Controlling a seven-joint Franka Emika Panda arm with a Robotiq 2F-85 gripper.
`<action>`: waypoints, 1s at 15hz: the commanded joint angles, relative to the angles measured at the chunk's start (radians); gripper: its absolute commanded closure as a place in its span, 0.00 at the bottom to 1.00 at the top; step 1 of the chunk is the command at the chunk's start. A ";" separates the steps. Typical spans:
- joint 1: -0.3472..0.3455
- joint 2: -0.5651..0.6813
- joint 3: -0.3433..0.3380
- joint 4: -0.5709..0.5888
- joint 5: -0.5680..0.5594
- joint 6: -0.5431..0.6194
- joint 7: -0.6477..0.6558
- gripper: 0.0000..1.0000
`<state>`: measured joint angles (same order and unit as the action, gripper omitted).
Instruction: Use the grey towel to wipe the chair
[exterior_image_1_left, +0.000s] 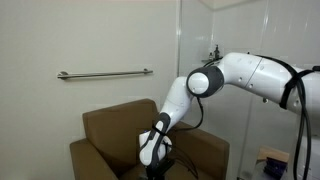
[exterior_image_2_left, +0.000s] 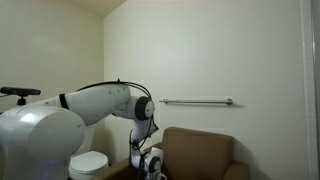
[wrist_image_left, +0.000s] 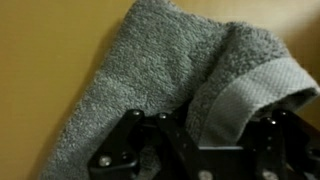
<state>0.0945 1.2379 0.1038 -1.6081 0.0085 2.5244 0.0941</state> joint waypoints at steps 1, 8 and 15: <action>-0.035 -0.058 0.087 -0.089 0.016 0.146 -0.125 0.97; -0.023 -0.018 0.049 -0.050 0.008 0.147 -0.126 0.97; -0.017 -0.018 -0.068 -0.036 0.004 0.035 -0.059 0.97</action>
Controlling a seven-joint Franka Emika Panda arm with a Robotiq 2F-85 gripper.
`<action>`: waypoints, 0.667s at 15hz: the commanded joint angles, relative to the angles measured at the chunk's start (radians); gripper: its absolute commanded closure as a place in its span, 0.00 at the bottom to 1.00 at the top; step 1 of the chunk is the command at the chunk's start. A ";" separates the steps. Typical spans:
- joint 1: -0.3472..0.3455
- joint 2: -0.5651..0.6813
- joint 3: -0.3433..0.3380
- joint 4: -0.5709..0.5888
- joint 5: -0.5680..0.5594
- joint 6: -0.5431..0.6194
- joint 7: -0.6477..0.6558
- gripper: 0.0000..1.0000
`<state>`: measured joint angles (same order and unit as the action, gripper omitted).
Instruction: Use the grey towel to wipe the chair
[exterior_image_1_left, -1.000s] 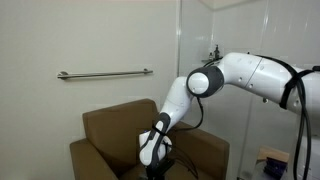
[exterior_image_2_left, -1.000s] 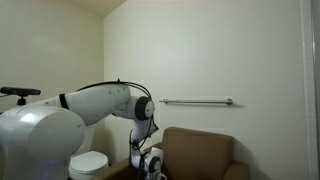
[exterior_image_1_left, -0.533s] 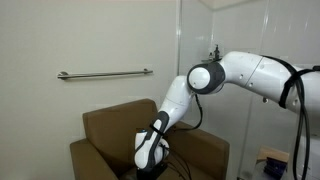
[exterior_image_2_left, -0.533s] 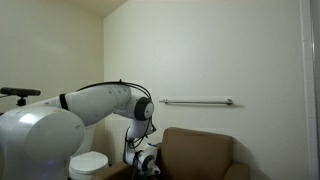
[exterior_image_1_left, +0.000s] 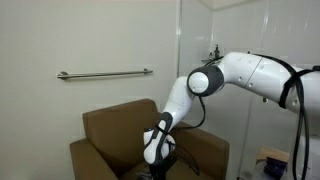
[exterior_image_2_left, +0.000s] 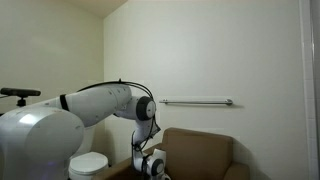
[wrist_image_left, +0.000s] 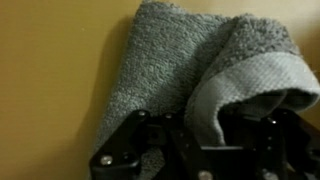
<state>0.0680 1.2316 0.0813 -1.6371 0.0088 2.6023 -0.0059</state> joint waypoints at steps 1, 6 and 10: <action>0.014 -0.014 -0.059 -0.006 0.002 -0.055 0.056 0.97; 0.020 -0.021 -0.102 0.002 0.002 -0.127 0.108 0.72; 0.005 -0.034 -0.076 0.004 -0.002 -0.149 0.067 0.57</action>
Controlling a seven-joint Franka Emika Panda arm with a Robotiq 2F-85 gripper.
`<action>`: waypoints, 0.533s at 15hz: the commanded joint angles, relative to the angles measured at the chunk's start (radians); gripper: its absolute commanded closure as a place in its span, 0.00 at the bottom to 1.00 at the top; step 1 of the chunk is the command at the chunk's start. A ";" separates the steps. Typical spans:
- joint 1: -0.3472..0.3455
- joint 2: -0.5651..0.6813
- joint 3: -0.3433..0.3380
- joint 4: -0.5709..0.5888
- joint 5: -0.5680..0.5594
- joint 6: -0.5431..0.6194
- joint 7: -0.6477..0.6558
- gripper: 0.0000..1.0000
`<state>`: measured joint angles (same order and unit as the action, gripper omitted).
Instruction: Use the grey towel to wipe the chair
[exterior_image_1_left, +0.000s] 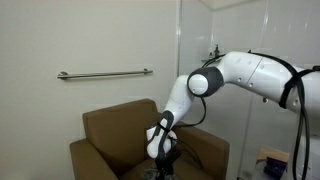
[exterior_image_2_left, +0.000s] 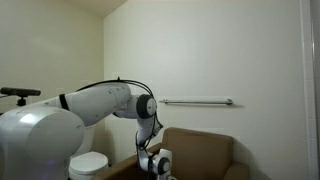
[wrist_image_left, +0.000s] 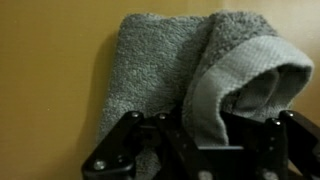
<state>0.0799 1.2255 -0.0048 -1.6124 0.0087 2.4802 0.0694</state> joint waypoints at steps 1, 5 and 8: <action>-0.007 -0.037 0.015 -0.026 -0.003 -0.019 -0.014 0.50; 0.022 -0.093 0.002 -0.047 -0.017 -0.007 0.009 0.26; 0.076 -0.167 -0.043 -0.100 -0.042 0.055 0.056 0.05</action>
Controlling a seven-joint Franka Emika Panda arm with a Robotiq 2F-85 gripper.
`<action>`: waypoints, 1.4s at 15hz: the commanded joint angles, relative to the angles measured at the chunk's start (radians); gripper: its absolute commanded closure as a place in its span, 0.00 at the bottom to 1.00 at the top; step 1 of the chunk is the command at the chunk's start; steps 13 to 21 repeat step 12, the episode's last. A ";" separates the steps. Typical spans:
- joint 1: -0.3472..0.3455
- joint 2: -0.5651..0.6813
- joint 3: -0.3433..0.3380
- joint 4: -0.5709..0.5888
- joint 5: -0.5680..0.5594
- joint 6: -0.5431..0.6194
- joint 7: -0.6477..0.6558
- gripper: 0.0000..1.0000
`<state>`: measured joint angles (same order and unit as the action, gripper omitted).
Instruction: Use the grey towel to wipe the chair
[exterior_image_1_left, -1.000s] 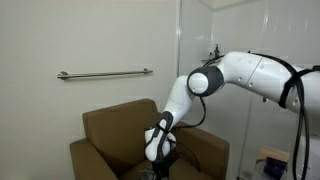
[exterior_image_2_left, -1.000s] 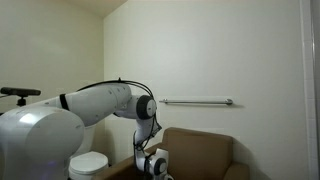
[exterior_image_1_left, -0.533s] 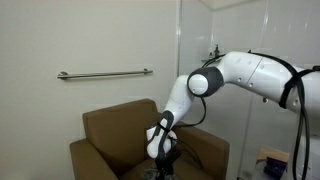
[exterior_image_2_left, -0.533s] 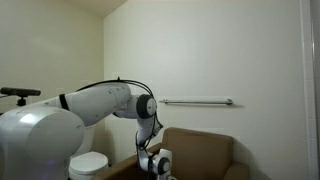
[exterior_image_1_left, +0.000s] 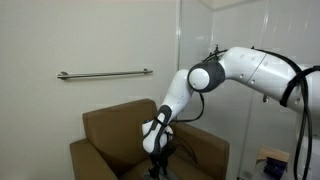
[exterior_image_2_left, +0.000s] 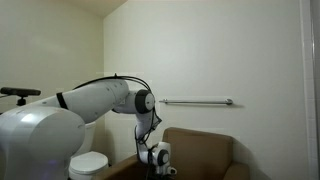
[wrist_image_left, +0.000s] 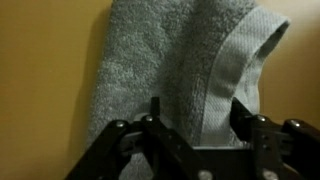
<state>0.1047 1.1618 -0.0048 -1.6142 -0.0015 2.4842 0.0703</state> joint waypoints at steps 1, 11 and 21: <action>0.074 -0.132 -0.062 -0.122 -0.043 0.081 0.075 0.02; 0.114 -0.193 -0.079 -0.177 -0.052 0.142 0.105 0.00; 0.111 -0.193 -0.079 -0.181 -0.051 0.144 0.104 0.00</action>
